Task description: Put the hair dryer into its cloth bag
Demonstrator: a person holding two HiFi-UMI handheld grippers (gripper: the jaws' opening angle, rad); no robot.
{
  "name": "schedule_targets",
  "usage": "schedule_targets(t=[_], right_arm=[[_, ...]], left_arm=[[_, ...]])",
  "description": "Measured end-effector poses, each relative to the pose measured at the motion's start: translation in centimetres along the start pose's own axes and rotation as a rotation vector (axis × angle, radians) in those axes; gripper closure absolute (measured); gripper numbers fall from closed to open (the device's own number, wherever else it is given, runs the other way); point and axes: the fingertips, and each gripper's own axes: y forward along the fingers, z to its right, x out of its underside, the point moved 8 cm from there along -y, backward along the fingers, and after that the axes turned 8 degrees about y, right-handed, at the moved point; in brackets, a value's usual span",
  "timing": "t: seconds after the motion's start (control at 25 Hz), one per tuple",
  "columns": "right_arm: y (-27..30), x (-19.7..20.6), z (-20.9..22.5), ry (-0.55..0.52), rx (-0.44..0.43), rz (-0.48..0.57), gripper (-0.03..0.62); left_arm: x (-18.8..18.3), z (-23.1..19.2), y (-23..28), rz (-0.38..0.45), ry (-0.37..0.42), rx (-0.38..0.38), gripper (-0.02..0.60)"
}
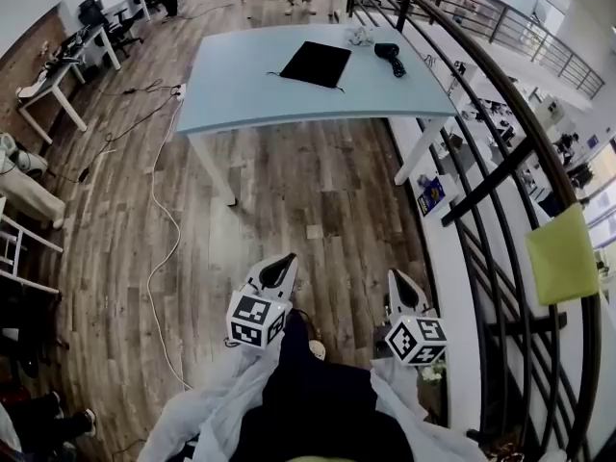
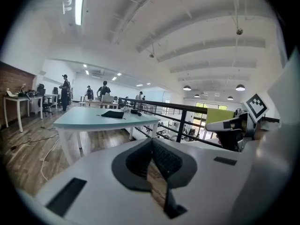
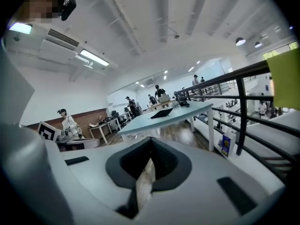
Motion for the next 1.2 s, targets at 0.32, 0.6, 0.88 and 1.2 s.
schedule_targets(t=[0.32, 0.6, 0.88, 1.2], right_arm=[[-1.0, 0.8, -0.2, -0.038, 0.004, -0.010, 0.585], [-2.2, 1.3, -0.7, -0.066, -0.018, -0.008, 0.585], [-2.2, 1.9, -1.0, -0.054, -0.016, 0.001, 0.585], [-0.3, -0.1, -0.4, -0.023, 0.010, 0.087, 0.424]], left_arm=[[0.3, 1.3, -1.7, 0.011, -0.006, -0.029, 0.565], [0.8, 2.4, -3.1, 0.001, 0.004, -0.043, 0.565], [1.1, 2.7, -3.4, -0.010, -0.003, -0.034, 0.565], [0.4, 1.3, -1.0, -0.011, 0.012, -0.002, 0.565]])
